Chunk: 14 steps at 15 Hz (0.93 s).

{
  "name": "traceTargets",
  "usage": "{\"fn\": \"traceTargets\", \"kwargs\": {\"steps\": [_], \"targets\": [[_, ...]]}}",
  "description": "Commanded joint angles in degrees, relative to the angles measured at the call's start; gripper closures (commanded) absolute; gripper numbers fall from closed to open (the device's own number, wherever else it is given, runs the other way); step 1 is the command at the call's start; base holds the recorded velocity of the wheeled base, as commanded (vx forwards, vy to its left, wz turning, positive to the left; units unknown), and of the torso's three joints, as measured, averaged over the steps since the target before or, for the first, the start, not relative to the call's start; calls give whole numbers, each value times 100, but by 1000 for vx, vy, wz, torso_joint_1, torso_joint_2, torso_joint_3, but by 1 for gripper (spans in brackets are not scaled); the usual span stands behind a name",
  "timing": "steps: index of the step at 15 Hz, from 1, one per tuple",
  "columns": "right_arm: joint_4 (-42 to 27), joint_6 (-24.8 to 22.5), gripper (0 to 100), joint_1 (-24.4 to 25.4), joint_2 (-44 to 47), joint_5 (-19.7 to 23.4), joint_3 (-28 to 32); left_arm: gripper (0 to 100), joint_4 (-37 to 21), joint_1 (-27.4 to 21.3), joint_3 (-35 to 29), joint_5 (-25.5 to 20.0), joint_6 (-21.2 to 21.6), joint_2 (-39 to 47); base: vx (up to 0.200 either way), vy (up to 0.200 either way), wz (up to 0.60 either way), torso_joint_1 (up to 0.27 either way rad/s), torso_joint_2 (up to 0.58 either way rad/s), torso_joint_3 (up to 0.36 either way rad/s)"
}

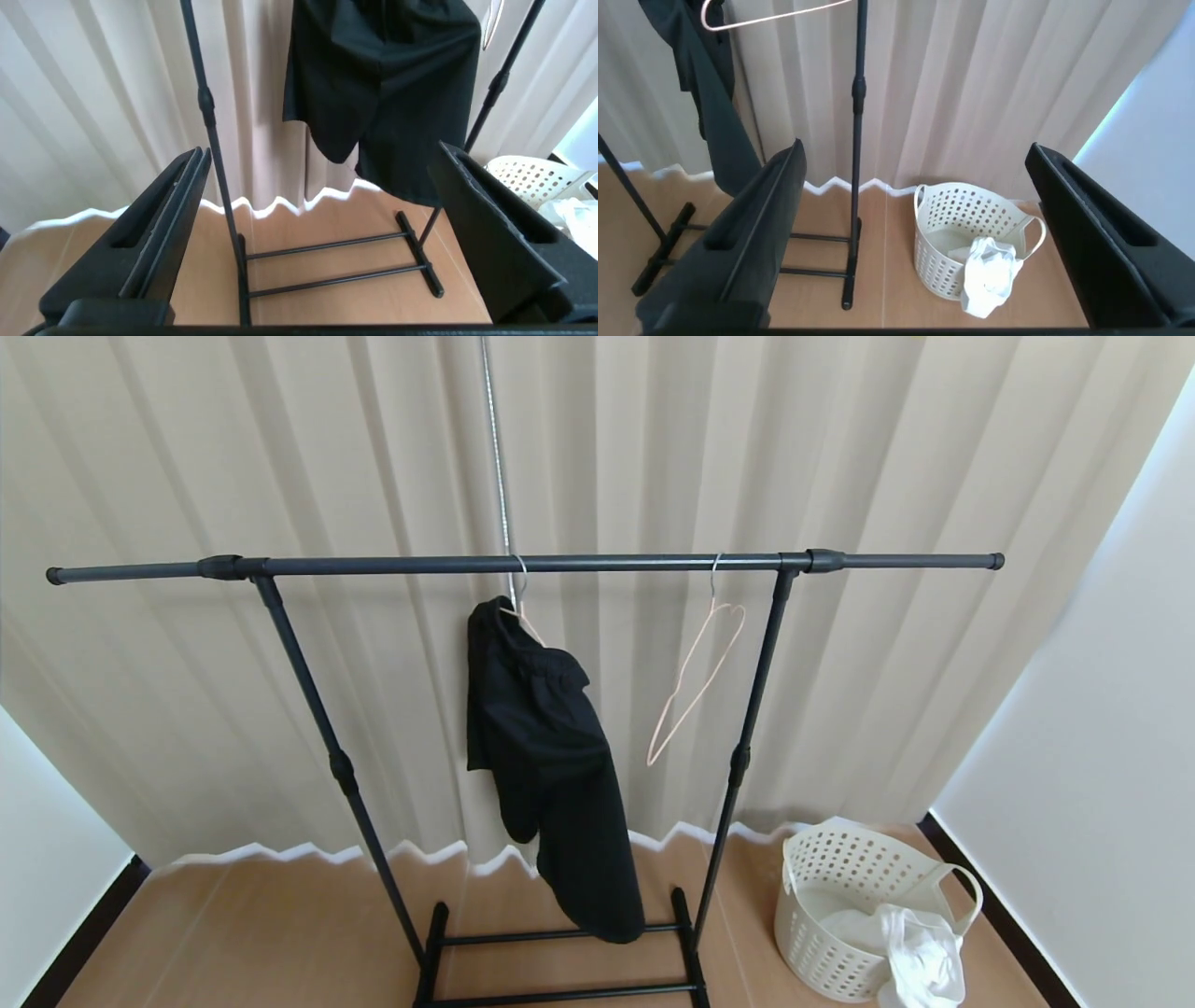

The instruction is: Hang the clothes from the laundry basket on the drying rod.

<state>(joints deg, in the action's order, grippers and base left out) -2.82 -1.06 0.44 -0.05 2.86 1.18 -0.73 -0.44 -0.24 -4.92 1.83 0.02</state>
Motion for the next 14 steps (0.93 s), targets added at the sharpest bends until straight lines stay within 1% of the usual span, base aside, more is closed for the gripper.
{"fn": "traceTargets", "kwargs": {"steps": [1,3,14], "targets": [[0,-8,0,0,14,4,-4,0,-6,0,-2,-8,2,6,0,0,0,0,0,0],[0,-8,0,9,14,4,-4,0,-6,0,-2,-8,-7,6,0,0,0,-97,217,127],[0,-35,0,0,5,4,5,0,-6,-9,-2,9,-51,6,0,0,0,-147,353,195]]}}
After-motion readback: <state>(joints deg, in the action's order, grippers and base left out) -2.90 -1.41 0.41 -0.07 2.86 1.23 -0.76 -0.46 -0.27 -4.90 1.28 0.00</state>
